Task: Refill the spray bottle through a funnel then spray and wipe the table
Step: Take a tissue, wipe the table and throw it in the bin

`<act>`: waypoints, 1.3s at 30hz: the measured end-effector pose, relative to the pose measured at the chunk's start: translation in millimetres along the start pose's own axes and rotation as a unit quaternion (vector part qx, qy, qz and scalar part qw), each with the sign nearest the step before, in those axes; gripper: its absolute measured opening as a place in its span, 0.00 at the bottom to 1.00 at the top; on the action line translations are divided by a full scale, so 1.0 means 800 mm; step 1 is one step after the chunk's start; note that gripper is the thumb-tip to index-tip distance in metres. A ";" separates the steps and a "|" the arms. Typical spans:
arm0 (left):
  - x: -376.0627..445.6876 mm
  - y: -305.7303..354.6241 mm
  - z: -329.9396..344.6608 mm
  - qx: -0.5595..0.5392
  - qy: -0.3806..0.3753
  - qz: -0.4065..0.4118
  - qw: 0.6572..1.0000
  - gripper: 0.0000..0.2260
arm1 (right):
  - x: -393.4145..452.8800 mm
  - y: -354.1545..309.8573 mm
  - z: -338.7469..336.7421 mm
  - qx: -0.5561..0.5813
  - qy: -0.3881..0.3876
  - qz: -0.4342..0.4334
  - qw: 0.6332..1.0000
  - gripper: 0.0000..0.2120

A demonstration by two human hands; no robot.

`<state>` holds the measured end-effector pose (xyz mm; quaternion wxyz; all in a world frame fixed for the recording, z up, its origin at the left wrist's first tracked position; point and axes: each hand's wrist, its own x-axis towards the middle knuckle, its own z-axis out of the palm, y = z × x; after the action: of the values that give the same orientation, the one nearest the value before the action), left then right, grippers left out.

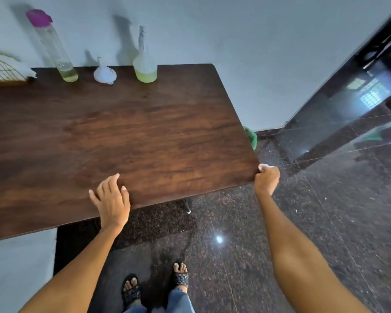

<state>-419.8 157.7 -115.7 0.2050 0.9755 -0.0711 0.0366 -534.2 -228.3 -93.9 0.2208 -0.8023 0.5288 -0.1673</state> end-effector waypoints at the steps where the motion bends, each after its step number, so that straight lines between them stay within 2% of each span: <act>1: 0.002 0.002 0.001 0.007 0.001 0.001 1.000 0.15 | 0.005 -0.009 0.003 0.014 0.004 0.022 1.000 0.14; 3: 0.011 0.007 -0.001 0.012 0.008 -0.007 1.000 0.15 | 0.003 -0.046 0.027 0.012 -0.024 0.010 1.000 0.15; 4: 0.016 0.009 -0.002 0.011 0.012 -0.016 1.000 0.15 | -0.006 -0.070 0.046 0.000 -0.052 -0.022 0.998 0.16; 7: 0.031 0.019 -0.007 0.013 0.030 -0.041 0.999 0.16 | -0.066 -0.153 0.107 0.002 -0.173 -0.175 0.969 0.17; 8: 0.035 0.021 -0.010 0.010 0.033 -0.048 0.998 0.16 | -0.098 -0.179 0.122 0.000 -0.229 -0.243 0.943 0.15; 10: 0.041 0.025 -0.013 0.001 0.031 -0.061 0.998 0.16 | -0.162 -0.213 0.130 -0.004 -0.347 -0.389 0.853 0.12; 12: 0.044 0.019 -0.014 0.007 0.031 -0.067 0.997 0.16 | -0.178 -0.219 0.135 0.007 -0.374 -0.501 0.780 0.13; 13: 0.045 0.011 -0.016 0.011 0.034 -0.070 0.997 0.16 | -0.164 -0.216 0.141 0.016 -0.362 -0.514 0.778 0.13; 14: 0.045 0.002 -0.018 0.015 0.036 -0.075 0.996 0.16 | -0.142 -0.210 0.142 0.024 -0.342 -0.491 0.801 0.15; 17: 0.050 -0.031 -0.029 0.026 0.046 -0.121 0.991 0.16 | -0.080 -0.200 0.145 0.037 -0.252 -0.345 0.904 0.18; 19: 0.053 -0.051 -0.038 0.027 0.051 -0.135 0.989 0.15 | -0.069 -0.214 0.153 0.011 -0.189 -0.270 0.944 0.18; 20: 0.055 -0.063 -0.044 0.033 0.053 -0.137 0.989 0.15 | -0.086 -0.233 0.163 0.011 -0.176 -0.247 0.953 0.18; 22: 0.063 -0.083 -0.054 0.043 0.059 -0.144 0.987 0.15 | -0.152 -0.274 0.182 0.050 -0.215 -0.259 0.940 0.17; 23: 0.069 -0.093 -0.060 0.044 0.064 -0.147 0.986 0.15 | -0.197 -0.295 0.192 0.070 -0.255 -0.308 0.914 0.17; 25: 0.084 -0.110 -0.071 0.048 0.081 -0.145 0.985 0.14 | -0.284 -0.333 0.210 0.070 -0.381 -0.444 0.808 0.14; 26: 0.093 -0.120 -0.077 0.052 0.088 -0.139 0.985 0.14 | -0.316 -0.351 0.216 0.057 -0.444 -0.496 0.744 0.12; 27: 0.104 -0.132 -0.083 0.056 0.094 -0.132 0.985 0.14 | -0.329 -0.368 0.223 0.051 -0.478 -0.530 0.698 0.11; 28: 0.115 -0.143 -0.088 0.056 0.098 -0.125 0.986 0.14 | -0.327 -0.382 0.231 0.061 -0.485 -0.531 0.692 0.12; 29: 0.125 -0.152 -0.092 0.056 0.098 -0.121 0.986 0.14 | -0.314 -0.392 0.237 0.084 -0.464 -0.509 0.720 0.12; 31: 0.148 -0.170 -0.098 0.048 0.088 -0.123 0.987 0.14 | -0.264 -0.400 0.254 0.123 -0.363 -0.411 0.827 0.12; 32: 0.159 -0.179 -0.098 0.041 0.079 -0.124 0.988 0.15 | -0.238 -0.401 0.260 0.105 -0.315 -0.345 0.878 0.13; 33: 0.169 -0.185 -0.098 0.034 0.071 -0.123 0.989 0.15 | -0.221 -0.402 0.262 0.071 -0.275 -0.302 0.910 0.14; 34: 0.176 -0.190 -0.096 0.029 0.065 -0.119 0.990 0.15 | -0.218 -0.406 0.263 0.048 -0.244 -0.279 0.928 0.15; 35: 0.183 -0.195 -0.094 0.023 0.059 -0.116 0.991 0.15 | -0.234 -0.416 0.263 0.049 -0.236 -0.270 0.932 0.15; 36: 0.188 -0.198 -0.093 0.017 0.055 -0.115 0.992 0.15 | -0.262 -0.428 0.262 0.067 -0.260 -0.293 0.918 0.15; 37: 0.194 -0.201 -0.091 0.009 0.053 -0.115 0.992 0.15 | -0.294 -0.437 0.268 0.070 -0.311 -0.348 0.882 0.14; 38: 0.199 -0.203 -0.091 0.001 0.053 -0.113 0.992 0.15 | -0.322 -0.442 0.274 0.053 -0.363 -0.423 0.829 0.14; 39: 0.202 -0.205 -0.090 -0.001 0.054 -0.107 0.993 0.15 | -0.338 -0.442 0.286 0.039 -0.382 -0.497 0.778 0.14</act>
<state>-237.9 315.5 -98.4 0.2125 0.9738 0.0446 0.0671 -249.3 183.0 -108.8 0.3220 -0.9424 -0.0779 0.0457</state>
